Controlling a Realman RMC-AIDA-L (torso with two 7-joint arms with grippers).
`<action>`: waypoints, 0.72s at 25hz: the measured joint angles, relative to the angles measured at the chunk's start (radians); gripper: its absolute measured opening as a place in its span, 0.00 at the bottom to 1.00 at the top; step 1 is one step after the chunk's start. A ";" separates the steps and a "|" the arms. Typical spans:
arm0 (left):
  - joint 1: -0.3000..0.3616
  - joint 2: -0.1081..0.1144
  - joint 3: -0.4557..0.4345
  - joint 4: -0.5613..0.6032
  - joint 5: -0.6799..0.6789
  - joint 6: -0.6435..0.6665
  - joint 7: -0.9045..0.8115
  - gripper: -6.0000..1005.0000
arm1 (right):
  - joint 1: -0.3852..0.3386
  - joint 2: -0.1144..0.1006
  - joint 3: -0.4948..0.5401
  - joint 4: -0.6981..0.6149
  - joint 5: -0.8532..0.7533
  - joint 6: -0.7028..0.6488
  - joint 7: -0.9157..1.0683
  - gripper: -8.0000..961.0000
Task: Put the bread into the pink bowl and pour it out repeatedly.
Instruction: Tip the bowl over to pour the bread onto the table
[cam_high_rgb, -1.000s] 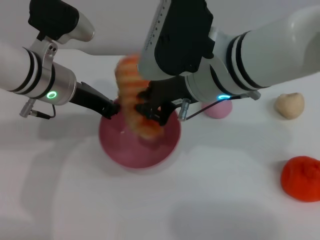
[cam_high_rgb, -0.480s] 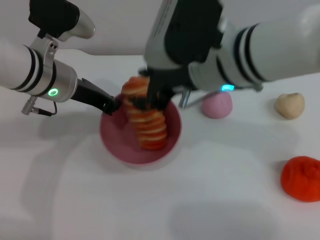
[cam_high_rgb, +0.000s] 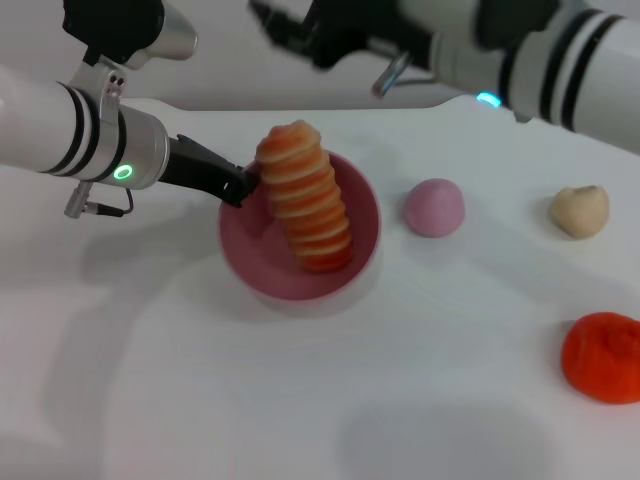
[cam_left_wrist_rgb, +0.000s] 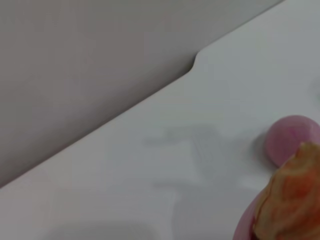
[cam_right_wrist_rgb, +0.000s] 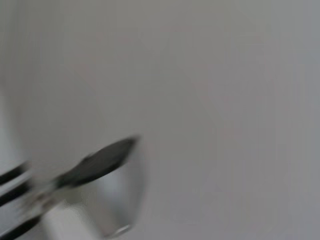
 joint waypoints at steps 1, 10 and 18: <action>0.005 0.000 0.010 -0.002 -0.009 -0.026 0.000 0.05 | -0.012 -0.003 -0.005 0.017 0.080 0.057 -0.053 0.62; 0.004 -0.002 0.056 -0.011 -0.043 -0.103 -0.007 0.05 | -0.063 -0.006 -0.003 0.074 0.404 0.350 -0.235 0.61; 0.007 -0.003 0.085 -0.019 -0.101 -0.169 -0.003 0.05 | -0.052 -0.007 -0.004 0.158 0.360 0.602 -0.128 0.61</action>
